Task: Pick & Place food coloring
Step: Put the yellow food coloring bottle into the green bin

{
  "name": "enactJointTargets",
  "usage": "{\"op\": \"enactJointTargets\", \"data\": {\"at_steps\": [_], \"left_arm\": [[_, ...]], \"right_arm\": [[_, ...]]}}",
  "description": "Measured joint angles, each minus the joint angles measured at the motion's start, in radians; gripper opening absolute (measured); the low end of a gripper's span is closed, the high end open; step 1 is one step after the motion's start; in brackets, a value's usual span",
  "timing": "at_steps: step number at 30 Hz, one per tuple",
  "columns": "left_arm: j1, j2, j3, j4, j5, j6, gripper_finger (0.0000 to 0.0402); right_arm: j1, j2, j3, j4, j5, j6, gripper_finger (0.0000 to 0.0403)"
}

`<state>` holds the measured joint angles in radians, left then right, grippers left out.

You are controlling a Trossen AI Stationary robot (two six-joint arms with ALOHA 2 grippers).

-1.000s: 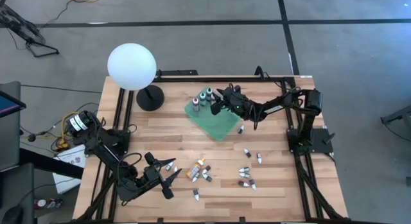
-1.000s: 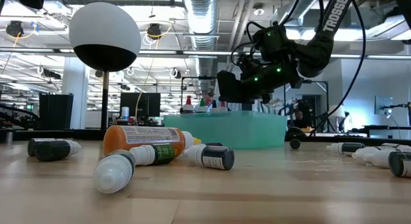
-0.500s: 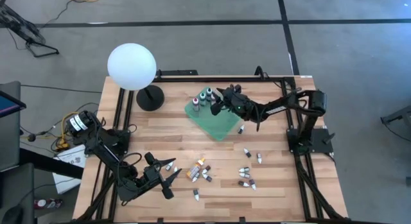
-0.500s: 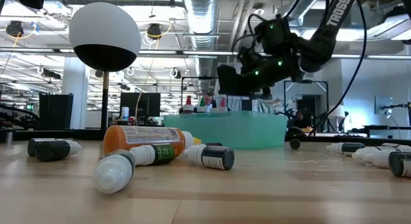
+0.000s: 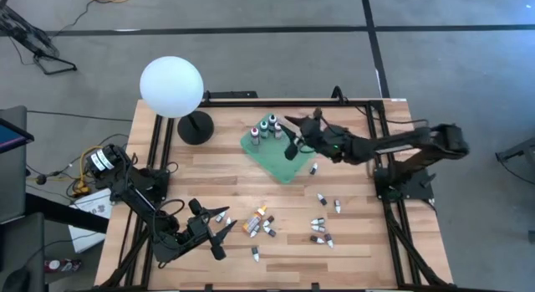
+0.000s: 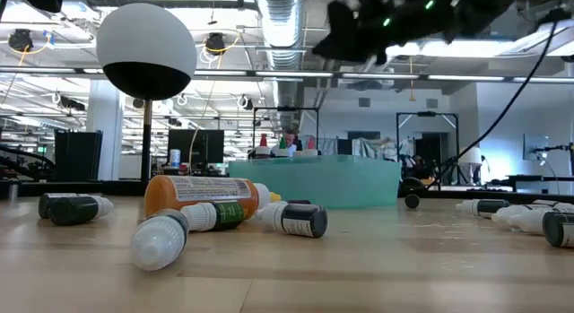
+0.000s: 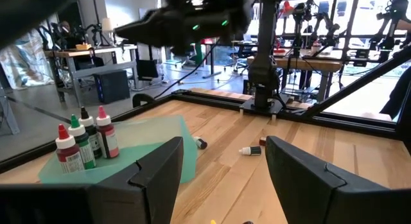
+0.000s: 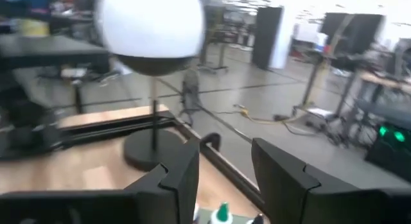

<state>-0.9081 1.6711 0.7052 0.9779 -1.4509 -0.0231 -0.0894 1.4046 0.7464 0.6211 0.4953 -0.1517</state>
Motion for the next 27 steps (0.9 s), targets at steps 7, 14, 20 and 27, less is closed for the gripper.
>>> {"op": "enactJointTargets", "data": {"at_steps": [7, 14, 20, 27], "left_arm": [[0.0, 0.0, 0.0, 0.001, 0.002, 0.001, 0.0216], [0.007, 0.0, 0.0, 0.006, 0.07, -0.024, 0.0216], [0.087, 0.0, 0.0, 0.005, 0.282, -0.183, 0.0216], [0.219, 0.0, 0.001, -0.003, 0.577, -0.324, 0.0208]], "right_arm": [[0.14, -0.222, 0.0, -0.327, 0.0, -0.04, 0.0132], [0.275, -0.413, 0.0, -0.637, 0.001, -0.001, 0.0131], [0.362, -0.528, 0.0, -0.807, 0.002, 0.086, 0.0131], [0.477, -0.579, 0.0, -0.91, 0.001, 0.164, 0.0131]]}}
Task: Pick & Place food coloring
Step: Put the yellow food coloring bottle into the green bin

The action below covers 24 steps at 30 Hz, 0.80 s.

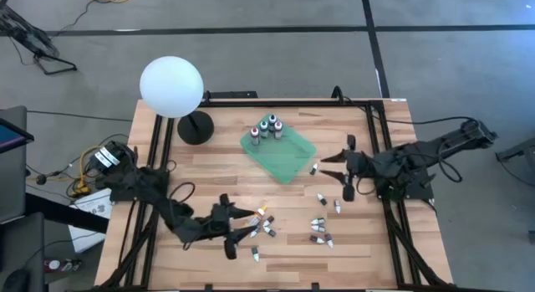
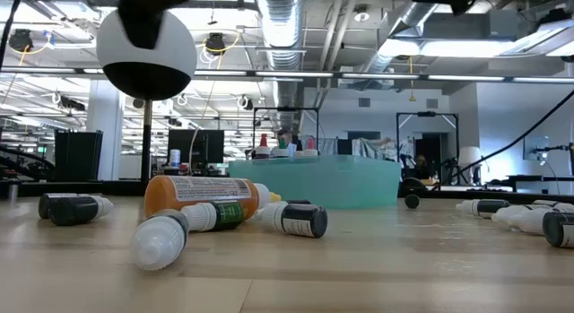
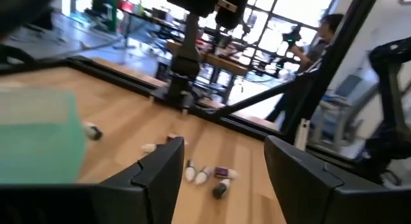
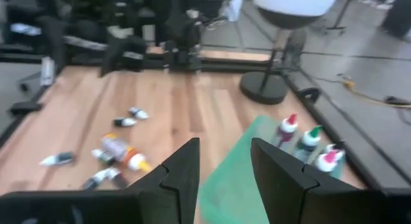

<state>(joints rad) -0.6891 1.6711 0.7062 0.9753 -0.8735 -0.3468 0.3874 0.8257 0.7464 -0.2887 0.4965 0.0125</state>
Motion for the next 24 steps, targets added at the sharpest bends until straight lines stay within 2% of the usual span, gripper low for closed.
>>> {"op": "enactJointTargets", "data": {"at_steps": [3, 6, 9, 12, 15, 18, 24], "left_arm": [[0.05, 0.0, 0.027, -0.046, 0.102, -0.025, 0.0199], [0.092, 0.0, 0.102, -0.188, 0.207, -0.038, 0.019], [0.132, 0.0, 0.217, -0.44, 0.321, -0.064, 0.0184], [0.165, 0.0, 0.362, -0.772, 0.397, -0.119, 0.0183], [0.188, 0.0, 0.491, -1.075, 0.429, -0.198, 0.0182], [0.203, 0.0, 0.586, -1.283, 0.433, -0.26, 0.0182], [0.232, 0.0, 0.684, -1.477, 0.494, -0.375, 0.0182]], "right_arm": [[0.057, -0.003, 0.0, -0.033, 0.0, 0.035, 0.0131], [0.114, -0.003, 0.0, -0.066, 0.001, 0.069, 0.0131], [0.165, -0.002, 0.0, -0.082, 0.001, 0.095, 0.0131], [0.207, -0.002, 0.0, -0.082, 0.006, 0.108, 0.0131], [0.242, -0.002, 0.0, -0.084, 0.035, 0.118, 0.0131], [0.27, -0.002, 0.0, -0.103, 0.06, 0.133, 0.0131], [0.303, 0.007, 0.0, -0.129, 0.088, 0.172, 0.0131]]}}
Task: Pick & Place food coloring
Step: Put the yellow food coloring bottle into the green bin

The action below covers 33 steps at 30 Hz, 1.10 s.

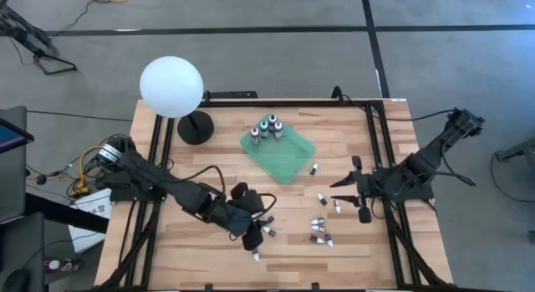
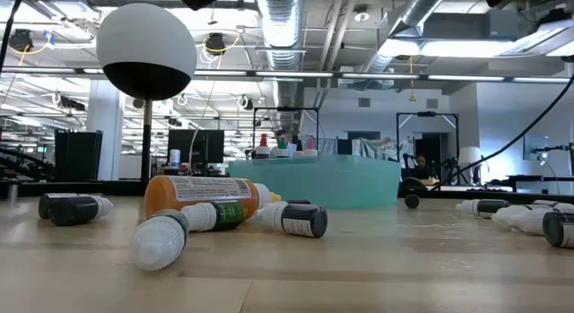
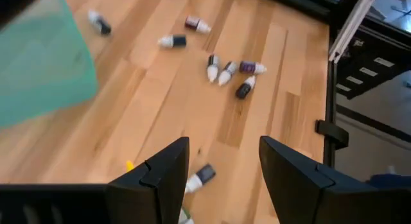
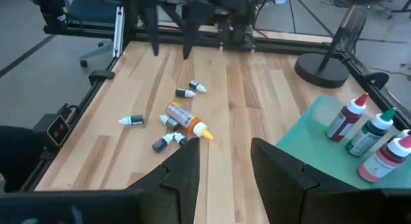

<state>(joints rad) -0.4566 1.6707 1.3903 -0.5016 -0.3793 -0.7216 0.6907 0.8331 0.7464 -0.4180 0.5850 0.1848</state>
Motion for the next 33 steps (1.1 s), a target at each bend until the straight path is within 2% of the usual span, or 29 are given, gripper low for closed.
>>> {"op": "enactJointTargets", "data": {"at_steps": [6, 16, 26, 33], "left_arm": [[0.057, 0.01, 0.002, -0.058, 0.111, -0.102, 0.0182], [0.149, 0.07, 0.003, -0.101, 0.336, -0.135, 0.0182], [0.16, 0.12, 0.001, -0.179, 0.306, -0.141, 0.0182], [0.169, 0.181, 0.002, -0.146, 0.321, -0.118, 0.0182]], "right_arm": [[0.003, 0.052, 0.0, 0.004, 0.001, 0.002, 0.0131], [0.001, 0.136, -0.001, 0.047, 0.001, 0.001, 0.0131], [0.001, 0.15, 0.0, 0.068, 0.029, 0.008, 0.0131], [0.001, 0.15, 0.0, 0.068, 0.031, 0.009, 0.0131]]}}
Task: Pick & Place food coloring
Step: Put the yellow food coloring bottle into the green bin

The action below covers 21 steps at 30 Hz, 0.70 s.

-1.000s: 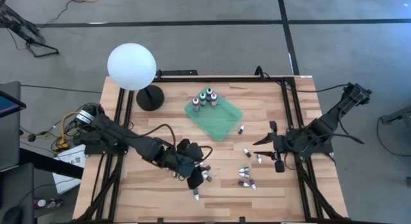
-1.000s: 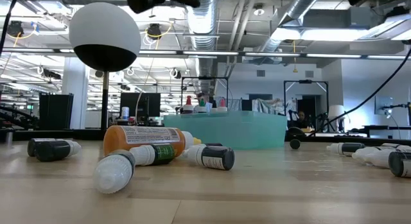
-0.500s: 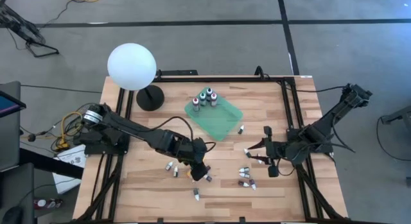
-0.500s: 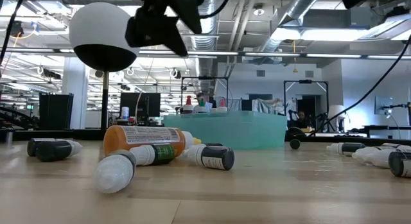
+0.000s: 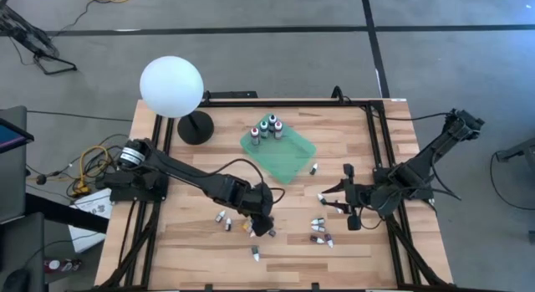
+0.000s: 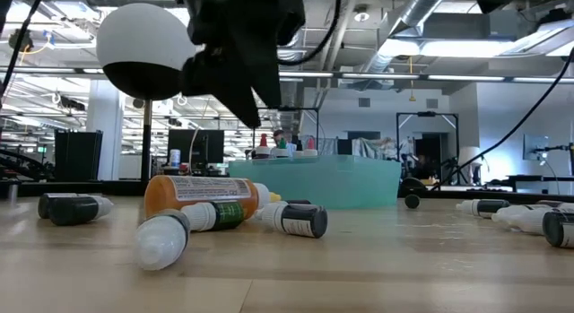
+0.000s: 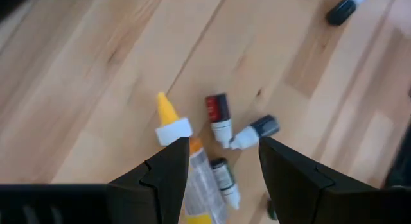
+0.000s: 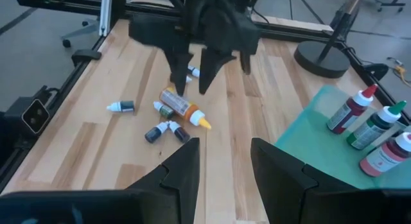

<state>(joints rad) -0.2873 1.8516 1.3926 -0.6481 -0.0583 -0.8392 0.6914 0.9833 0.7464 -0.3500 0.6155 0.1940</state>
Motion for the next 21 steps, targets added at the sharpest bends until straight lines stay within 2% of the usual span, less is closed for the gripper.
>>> {"op": "enactJointTargets", "data": {"at_steps": [6, 11, 16, 21], "left_arm": [[0.007, 0.027, 0.002, 0.003, -0.006, 0.024, 0.0182], [0.008, 0.035, 0.002, -0.014, -0.065, 0.035, 0.0182], [0.017, 0.035, 0.002, -0.015, -0.078, 0.067, 0.0182], [0.034, 0.035, 0.002, 0.079, -0.064, 0.095, 0.0182]], "right_arm": [[0.0, 0.0, 0.0, 0.004, 0.0, 0.001, 0.0131], [0.0, 0.0, 0.0, -0.001, 0.0, 0.001, 0.0131], [0.0, 0.0, 0.0, -0.003, 0.0, 0.001, 0.0131], [0.0, 0.0, 0.0, -0.003, 0.012, 0.001, 0.0131]]}}
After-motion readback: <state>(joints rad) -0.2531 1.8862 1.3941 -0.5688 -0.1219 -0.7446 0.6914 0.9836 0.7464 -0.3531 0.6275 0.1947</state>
